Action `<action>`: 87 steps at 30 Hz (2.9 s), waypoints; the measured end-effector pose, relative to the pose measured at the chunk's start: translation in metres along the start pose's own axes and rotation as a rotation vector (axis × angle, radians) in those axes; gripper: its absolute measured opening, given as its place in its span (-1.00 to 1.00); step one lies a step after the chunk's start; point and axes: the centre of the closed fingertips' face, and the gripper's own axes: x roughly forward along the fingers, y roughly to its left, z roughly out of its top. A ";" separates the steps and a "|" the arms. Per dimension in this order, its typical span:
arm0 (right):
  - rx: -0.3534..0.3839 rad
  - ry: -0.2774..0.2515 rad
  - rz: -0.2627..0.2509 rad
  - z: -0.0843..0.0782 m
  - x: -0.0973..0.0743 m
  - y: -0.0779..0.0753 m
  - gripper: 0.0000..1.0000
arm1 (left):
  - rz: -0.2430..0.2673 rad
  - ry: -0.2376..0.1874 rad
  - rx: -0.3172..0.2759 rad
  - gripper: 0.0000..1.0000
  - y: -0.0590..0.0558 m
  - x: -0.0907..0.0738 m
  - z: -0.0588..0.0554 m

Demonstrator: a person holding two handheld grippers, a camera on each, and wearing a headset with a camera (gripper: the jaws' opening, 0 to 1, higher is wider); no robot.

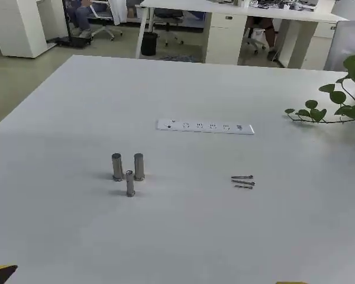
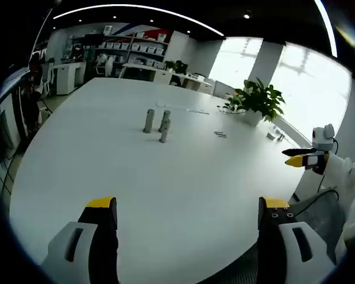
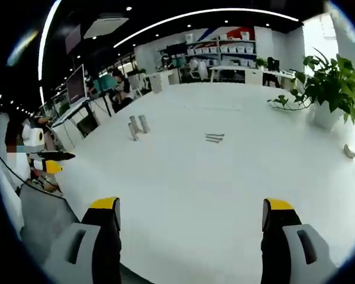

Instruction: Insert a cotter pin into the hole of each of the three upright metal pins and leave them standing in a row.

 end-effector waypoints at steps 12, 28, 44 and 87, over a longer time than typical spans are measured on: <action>0.002 0.006 0.000 0.000 0.001 -0.002 0.86 | 0.029 0.000 -0.023 0.96 0.010 -0.003 0.001; -0.101 0.121 0.011 -0.014 0.006 0.006 0.91 | -0.079 0.108 0.028 0.97 -0.015 0.006 -0.015; -0.064 0.086 -0.020 -0.008 0.003 -0.003 0.86 | -0.082 0.116 0.027 0.97 -0.015 0.006 -0.018; -0.037 0.051 -0.024 -0.003 0.000 -0.006 0.80 | -0.042 -0.012 -0.023 0.85 -0.005 0.001 0.007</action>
